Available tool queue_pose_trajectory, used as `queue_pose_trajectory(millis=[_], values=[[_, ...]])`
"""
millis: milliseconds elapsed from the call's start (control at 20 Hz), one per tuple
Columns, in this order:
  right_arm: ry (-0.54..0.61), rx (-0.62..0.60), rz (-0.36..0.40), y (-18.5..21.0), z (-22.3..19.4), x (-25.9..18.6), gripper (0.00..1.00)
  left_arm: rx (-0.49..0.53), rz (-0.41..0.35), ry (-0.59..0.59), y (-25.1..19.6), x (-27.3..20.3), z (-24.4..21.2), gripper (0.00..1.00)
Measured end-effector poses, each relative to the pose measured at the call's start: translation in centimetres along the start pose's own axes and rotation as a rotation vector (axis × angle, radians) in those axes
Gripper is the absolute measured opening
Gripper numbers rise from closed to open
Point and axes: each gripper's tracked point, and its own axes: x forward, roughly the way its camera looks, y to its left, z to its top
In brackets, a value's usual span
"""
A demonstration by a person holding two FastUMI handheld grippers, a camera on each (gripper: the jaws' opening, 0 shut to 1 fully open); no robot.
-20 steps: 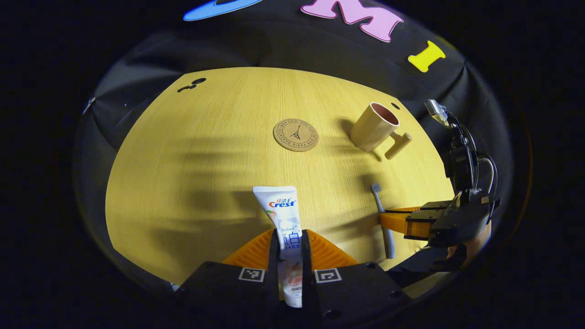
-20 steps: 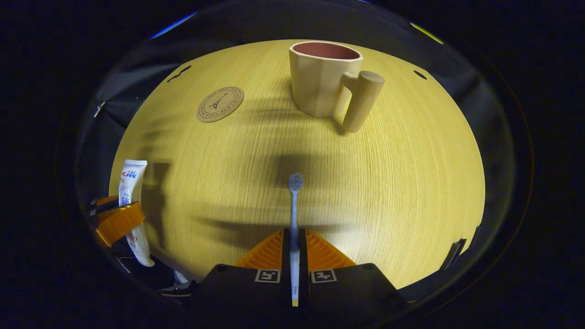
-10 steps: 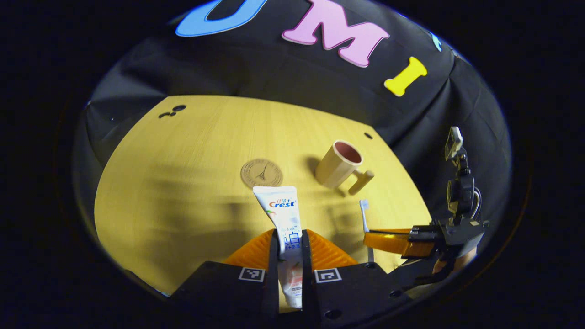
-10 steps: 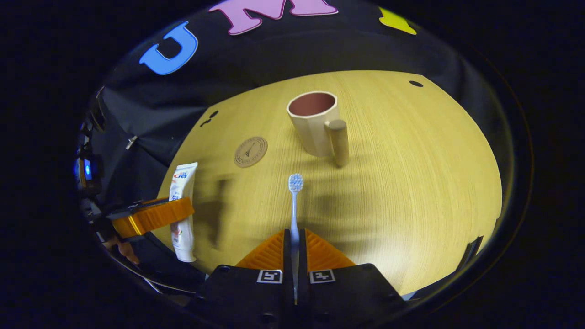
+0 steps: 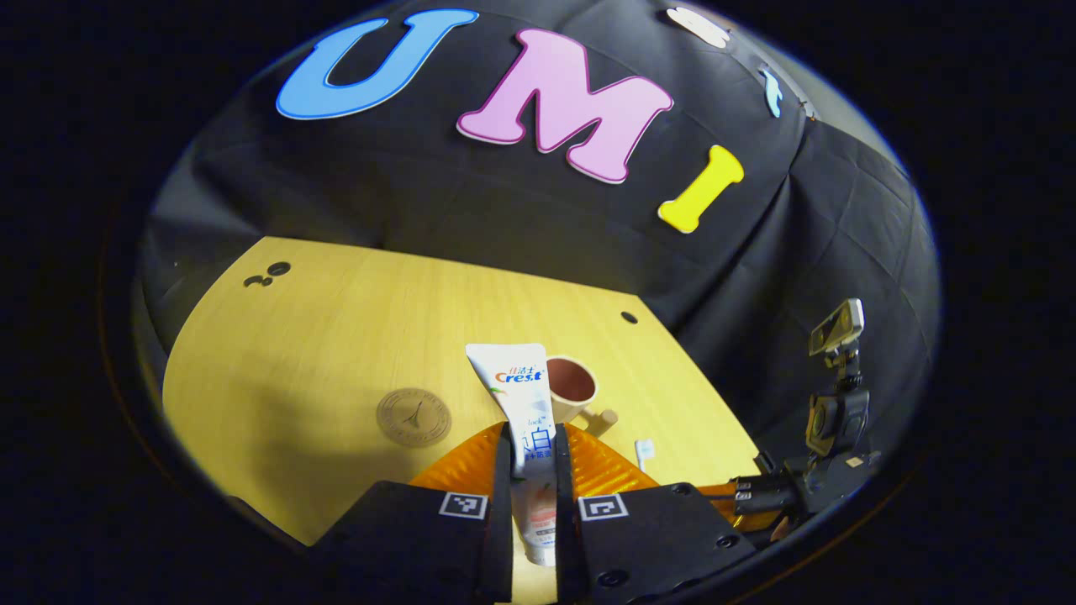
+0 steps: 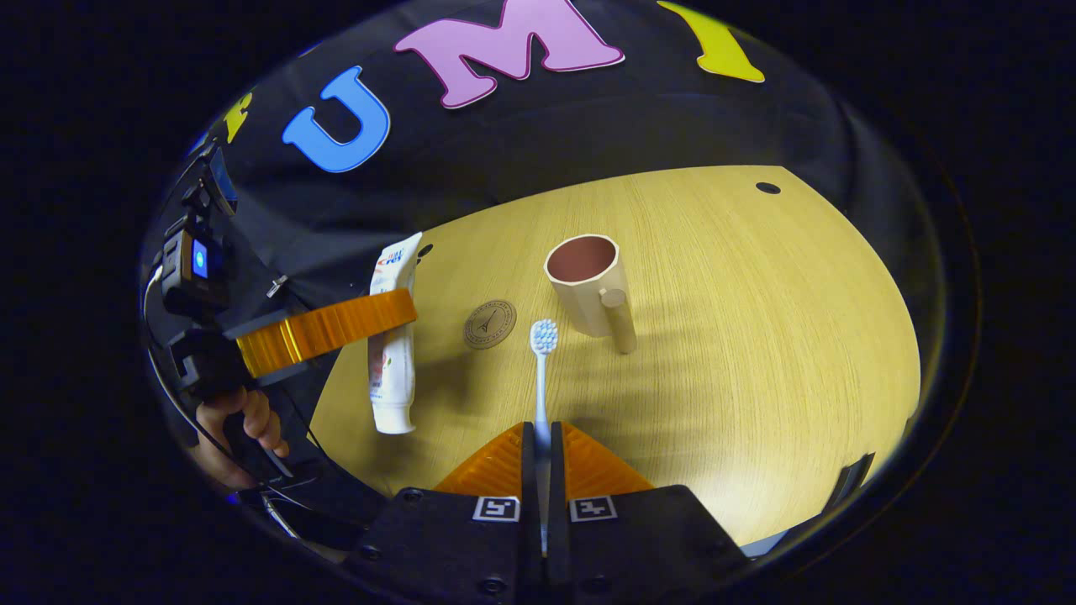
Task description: Put the toothbrush and toothpaste on the desktop into the cup, then pick up the cup and place it on the coaster on the desktop.
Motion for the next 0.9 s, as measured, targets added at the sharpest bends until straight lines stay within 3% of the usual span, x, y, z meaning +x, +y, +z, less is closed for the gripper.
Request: queue_pose_trajectory(millis=[350,900], values=[[0.005,0.000,-0.012,-1.7,-1.1,-1.6,0.07,-0.008,-0.160,-0.193,-4.3,3.1,6.7,0.25],[0.003,0.017,-0.042,-4.4,-2.4,-3.4,0.07,-0.023,-0.136,-0.309,-4.1,11.4,10.3,0.25]])
